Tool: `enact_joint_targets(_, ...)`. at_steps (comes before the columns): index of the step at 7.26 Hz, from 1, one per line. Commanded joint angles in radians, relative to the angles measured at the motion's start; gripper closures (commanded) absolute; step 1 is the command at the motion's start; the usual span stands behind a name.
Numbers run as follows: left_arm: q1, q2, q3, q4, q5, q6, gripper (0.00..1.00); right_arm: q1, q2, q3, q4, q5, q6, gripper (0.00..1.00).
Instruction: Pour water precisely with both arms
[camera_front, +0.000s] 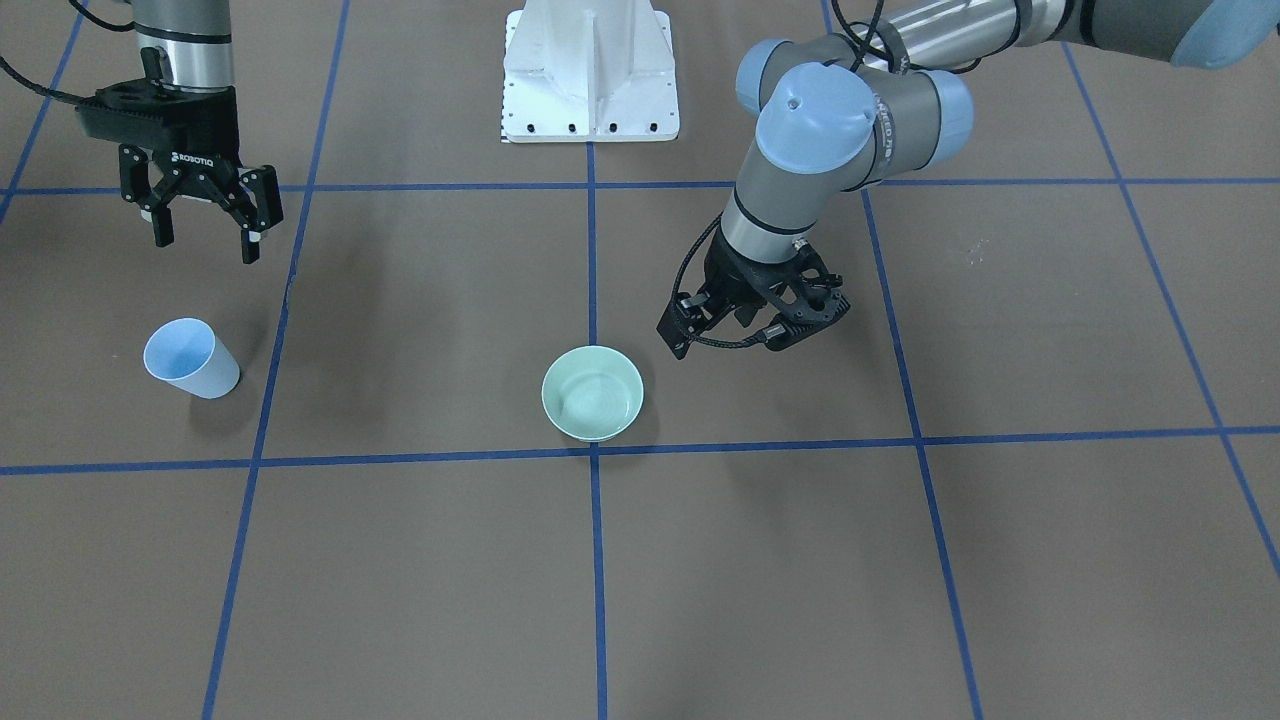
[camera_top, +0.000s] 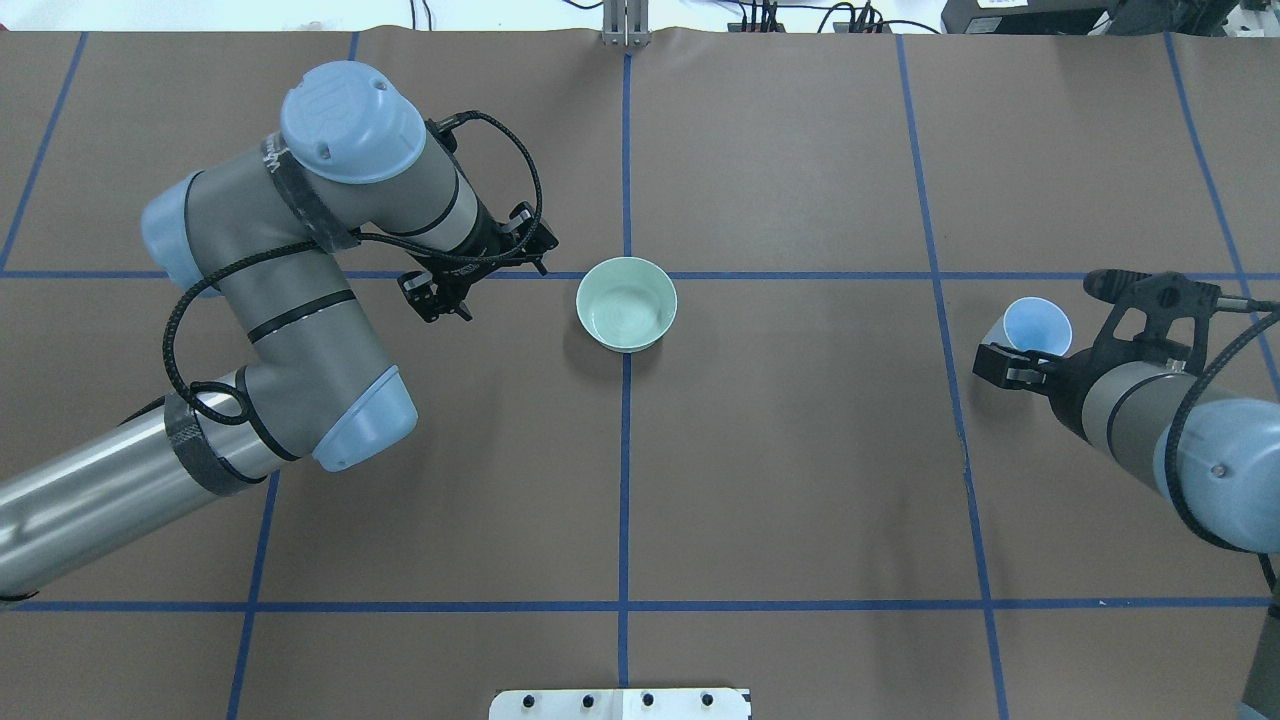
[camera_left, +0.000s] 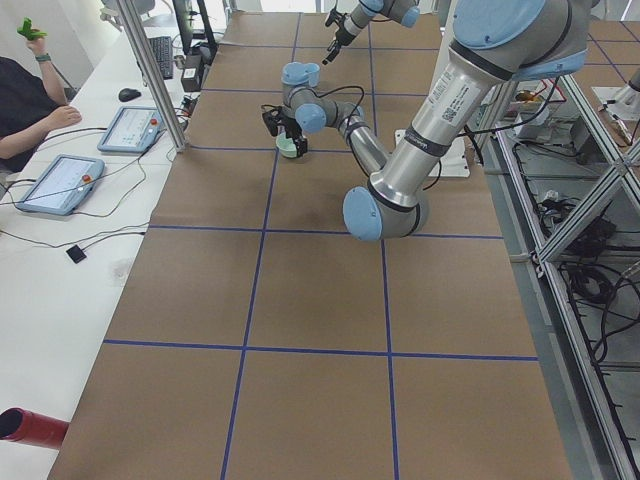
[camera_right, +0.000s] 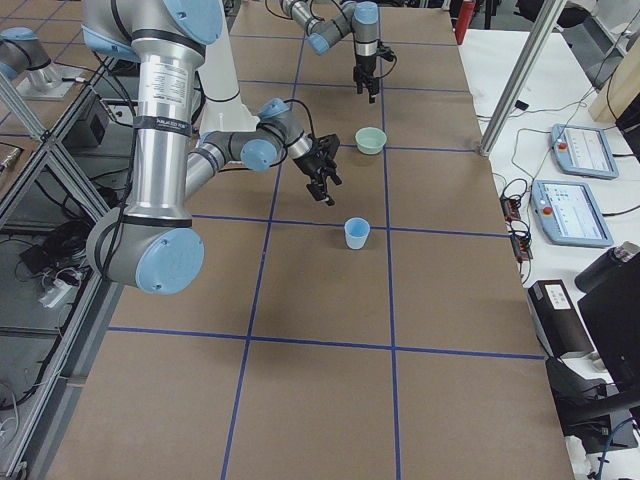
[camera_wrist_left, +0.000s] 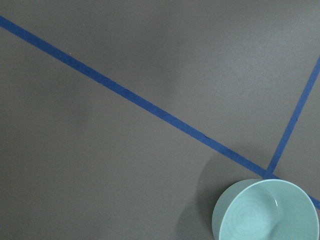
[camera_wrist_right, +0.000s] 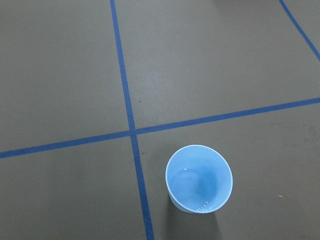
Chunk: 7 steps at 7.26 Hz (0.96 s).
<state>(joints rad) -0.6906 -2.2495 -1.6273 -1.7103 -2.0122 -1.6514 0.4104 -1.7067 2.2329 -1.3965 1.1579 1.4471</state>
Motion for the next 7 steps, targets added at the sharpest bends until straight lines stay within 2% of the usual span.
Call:
enact_joint_targets(1, 0.005, 0.002, 0.001, 0.0, 0.001, -0.001, 0.0, -0.045, -0.033, -0.158, 0.183, -0.137, 0.041, 0.03)
enact_joint_targets(2, 0.005, 0.002, 0.003, 0.0, 0.0, -0.001, 0.0, -0.053, -0.072, -0.218, 0.32, -0.159, 0.038, 0.03)
enact_joint_targets(6, 0.009, 0.002, 0.01, 0.0, 0.0, -0.001, 0.0, -0.114, -0.068, -0.277, 0.343, -0.3, 0.038, 0.03)
enact_joint_targets(7, 0.011, 0.004, 0.01, 0.0, 0.0, -0.001, 0.0, -0.128, -0.067, -0.291, 0.344, -0.309, 0.038, 0.02)
